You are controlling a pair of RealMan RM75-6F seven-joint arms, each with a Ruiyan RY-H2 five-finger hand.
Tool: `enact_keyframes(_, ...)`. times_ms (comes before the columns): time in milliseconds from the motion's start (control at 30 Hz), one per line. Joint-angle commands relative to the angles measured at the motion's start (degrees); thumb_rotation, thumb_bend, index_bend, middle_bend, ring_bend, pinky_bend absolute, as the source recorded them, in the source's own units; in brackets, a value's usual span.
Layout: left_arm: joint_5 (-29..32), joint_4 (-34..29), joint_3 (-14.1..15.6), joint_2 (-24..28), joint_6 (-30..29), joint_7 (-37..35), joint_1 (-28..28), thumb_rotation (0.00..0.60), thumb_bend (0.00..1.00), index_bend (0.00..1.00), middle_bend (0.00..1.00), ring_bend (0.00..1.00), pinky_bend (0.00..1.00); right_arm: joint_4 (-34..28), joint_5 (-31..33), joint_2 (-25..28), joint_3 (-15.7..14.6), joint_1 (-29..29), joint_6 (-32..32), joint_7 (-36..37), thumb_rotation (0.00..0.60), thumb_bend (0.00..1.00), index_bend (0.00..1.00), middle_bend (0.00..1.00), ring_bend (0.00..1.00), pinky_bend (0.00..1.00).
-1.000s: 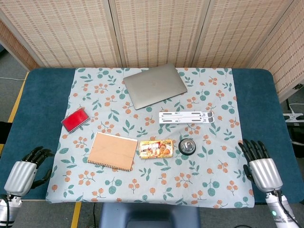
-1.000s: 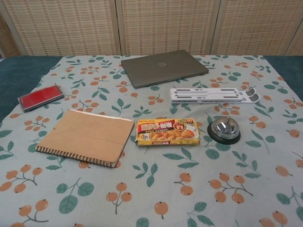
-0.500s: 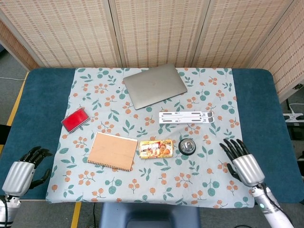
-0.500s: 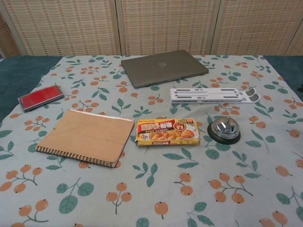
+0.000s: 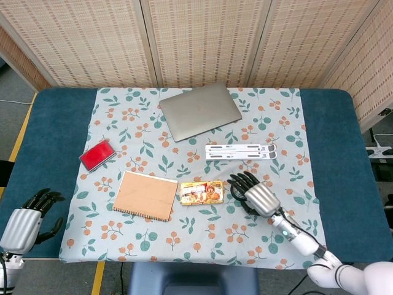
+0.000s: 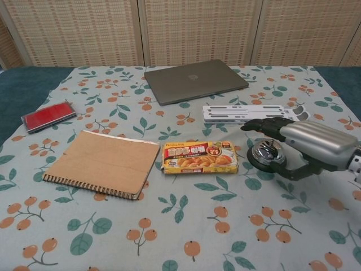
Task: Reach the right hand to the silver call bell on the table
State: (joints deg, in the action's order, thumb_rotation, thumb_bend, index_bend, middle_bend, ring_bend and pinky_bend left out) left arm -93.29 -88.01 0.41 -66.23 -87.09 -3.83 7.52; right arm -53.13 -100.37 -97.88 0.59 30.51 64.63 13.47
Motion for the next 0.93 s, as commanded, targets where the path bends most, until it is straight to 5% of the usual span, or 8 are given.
enact_keyframes(33, -0.3, 0.0, 0.0, 0.1, -0.4, -0.2, -0.1, 0.600, 0.39, 0.30, 0.25, 0.15, 0.37, 3.7, 0.5, -3.8, 0.2, 2.6, -3.0, 1.4, 0.600, 0.50, 0.00, 0.01, 0.00, 0.03)
enact_keyframes(233, 0.0, 0.2, -0.2, 0.4, -0.8, -1.5, -0.3, 0.600, 0.39, 0.30, 0.25, 0.15, 0.37, 8.7, 1.4, -7.6, -0.8, 3.8, -4.1, 2.3, 0.600, 0.50, 0.00, 0.01, 0.00, 0.03)
enact_keyframes(433, -0.3, 0.4, -0.2, 0.4, -1.0, -1.6, -0.3, 0.600, 0.39, 0.30, 0.25, 0.15, 0.37, 8.8, 1.7, -5.8, -1.4, 3.0, -0.2, 3.5, 0.600, 0.50, 0.00, 0.01, 0.00, 0.03)
enact_keyframes(667, 0.4, 0.4, -0.3, 0.4, -0.5, -1.7, -0.3, 0.600, 0.39, 0.30, 0.25, 0.15, 0.37, -4.1, 2.3, 6.9, -0.9, -4.0, 13.9, -7.4, 0.600, 0.50, 0.00, 0.01, 0.00, 0.03)
enact_keyframes(933, 0.4, 0.7, -0.6, 0.3, -0.6, -1.5, -0.2, 0.600, 0.39, 0.30, 0.25, 0.16, 0.37, -21.8, 14.1, 19.1, -1.1, -18.9, 21.8, -28.7, 0.600, 0.51, 0.01, 0.01, 0.00, 0.03)
